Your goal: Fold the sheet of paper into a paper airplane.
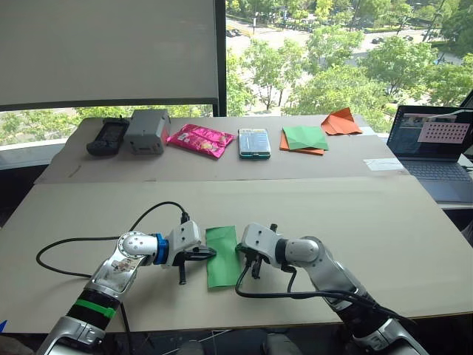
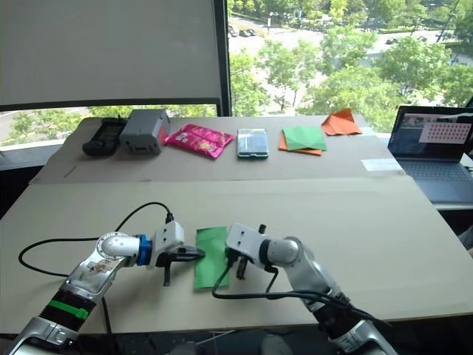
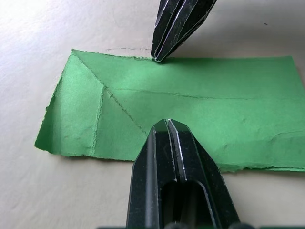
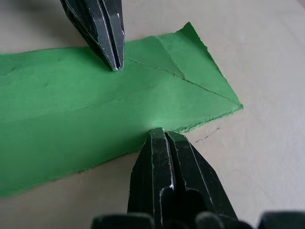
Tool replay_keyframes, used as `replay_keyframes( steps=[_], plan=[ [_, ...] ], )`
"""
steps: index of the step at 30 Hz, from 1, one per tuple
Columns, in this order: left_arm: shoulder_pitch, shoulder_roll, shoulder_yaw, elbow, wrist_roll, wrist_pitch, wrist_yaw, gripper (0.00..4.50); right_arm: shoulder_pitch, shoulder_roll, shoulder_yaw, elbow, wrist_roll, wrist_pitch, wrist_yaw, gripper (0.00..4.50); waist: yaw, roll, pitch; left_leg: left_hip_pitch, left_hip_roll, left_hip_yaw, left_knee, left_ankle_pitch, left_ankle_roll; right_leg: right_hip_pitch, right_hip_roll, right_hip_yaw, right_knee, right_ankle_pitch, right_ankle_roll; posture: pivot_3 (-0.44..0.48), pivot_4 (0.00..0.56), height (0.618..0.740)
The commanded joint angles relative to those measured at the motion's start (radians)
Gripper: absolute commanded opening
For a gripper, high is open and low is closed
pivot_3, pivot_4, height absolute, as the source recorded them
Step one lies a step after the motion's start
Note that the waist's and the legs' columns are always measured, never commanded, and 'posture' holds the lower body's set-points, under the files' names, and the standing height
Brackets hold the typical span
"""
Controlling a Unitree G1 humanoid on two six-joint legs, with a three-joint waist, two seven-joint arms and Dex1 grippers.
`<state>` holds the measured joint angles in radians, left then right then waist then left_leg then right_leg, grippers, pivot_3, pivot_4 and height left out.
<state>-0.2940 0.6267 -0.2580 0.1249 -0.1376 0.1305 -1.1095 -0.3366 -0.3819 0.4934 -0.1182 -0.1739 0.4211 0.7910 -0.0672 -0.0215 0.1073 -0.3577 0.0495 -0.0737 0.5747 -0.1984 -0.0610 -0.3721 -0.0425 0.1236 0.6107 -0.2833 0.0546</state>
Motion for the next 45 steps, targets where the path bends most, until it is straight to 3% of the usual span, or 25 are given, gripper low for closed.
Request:
replay_keyframes(
  steps=[1, 10, 26, 45],
  plan=[
    [0.010, 0.009, -0.027, 0.031, 0.048, 0.013, 0.004, 0.00, 0.056, -0.011, 0.093, 0.057, -0.009, 0.049, 0.057, 0.02, 0.000, 0.000, 0.000, 0.000, 0.000, 0.000, 0.000, 0.000, 0.000, 0.000, 0.000, 0.000, 0.000, 0.000, 0.000, 0.000, 0.150, 0.736],
    [0.009, 0.014, -0.029, 0.029, 0.048, 0.007, -0.005, 0.00, 0.007, 0.007, -0.057, -0.067, 0.088, 0.083, 0.032, 0.02, 0.001, -0.001, 0.007, -0.001, 0.000, 0.000, 0.000, 0.000, -0.001, -0.001, 0.000, 0.000, 0.000, 0.000, 0.000, 0.000, 0.150, 0.736],
    [0.012, 0.018, -0.029, 0.026, 0.050, 0.002, -0.004, 0.00, -0.016, 0.047, -0.128, -0.110, 0.135, 0.071, -0.019, 0.02, 0.004, 0.001, 0.011, -0.011, -0.001, 0.000, 0.000, 0.004, 0.007, -0.012, 0.000, 0.000, 0.001, 0.002, 0.002, 0.000, 0.150, 0.736],
    [0.009, 0.023, -0.031, 0.024, 0.050, 0.003, -0.011, 0.00, 0.086, 0.011, -0.060, -0.045, 0.128, 0.034, -0.009, 0.02, 0.003, 0.001, 0.009, -0.011, -0.001, 0.000, 0.000, 0.005, 0.007, -0.012, 0.000, 0.001, 0.001, 0.002, 0.002, 0.000, 0.150, 0.736]
  ],
)
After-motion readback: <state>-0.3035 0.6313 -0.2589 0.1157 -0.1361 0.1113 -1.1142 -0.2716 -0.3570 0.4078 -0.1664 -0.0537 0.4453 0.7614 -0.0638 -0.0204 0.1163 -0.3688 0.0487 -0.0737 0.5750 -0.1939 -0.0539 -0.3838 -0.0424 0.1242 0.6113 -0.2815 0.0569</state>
